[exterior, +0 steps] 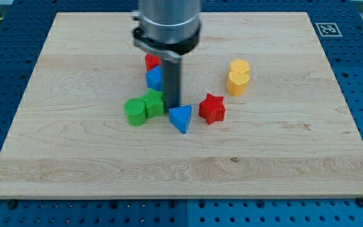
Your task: Nudge the blue cube right a bit
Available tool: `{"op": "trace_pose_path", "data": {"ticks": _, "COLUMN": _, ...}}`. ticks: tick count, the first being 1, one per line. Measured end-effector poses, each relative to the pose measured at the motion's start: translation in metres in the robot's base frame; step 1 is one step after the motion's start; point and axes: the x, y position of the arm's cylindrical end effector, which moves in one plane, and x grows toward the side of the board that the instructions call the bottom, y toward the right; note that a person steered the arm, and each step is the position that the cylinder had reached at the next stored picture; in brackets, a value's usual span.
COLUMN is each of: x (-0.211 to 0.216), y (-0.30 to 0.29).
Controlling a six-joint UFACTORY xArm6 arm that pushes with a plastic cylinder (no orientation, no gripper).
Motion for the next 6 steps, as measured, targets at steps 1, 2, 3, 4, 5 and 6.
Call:
{"op": "trace_pose_path", "data": {"ticks": 1, "x": 0.001, "y": -0.041}}
{"op": "trace_pose_path", "data": {"ticks": 2, "x": 0.006, "y": -0.052}}
{"op": "trace_pose_path", "data": {"ticks": 3, "x": 0.006, "y": -0.035}}
{"op": "trace_pose_path", "data": {"ticks": 4, "x": 0.002, "y": -0.029}}
{"op": "trace_pose_path", "data": {"ticks": 5, "x": -0.02, "y": -0.052}}
{"op": "trace_pose_path", "data": {"ticks": 6, "x": -0.052, "y": -0.062}}
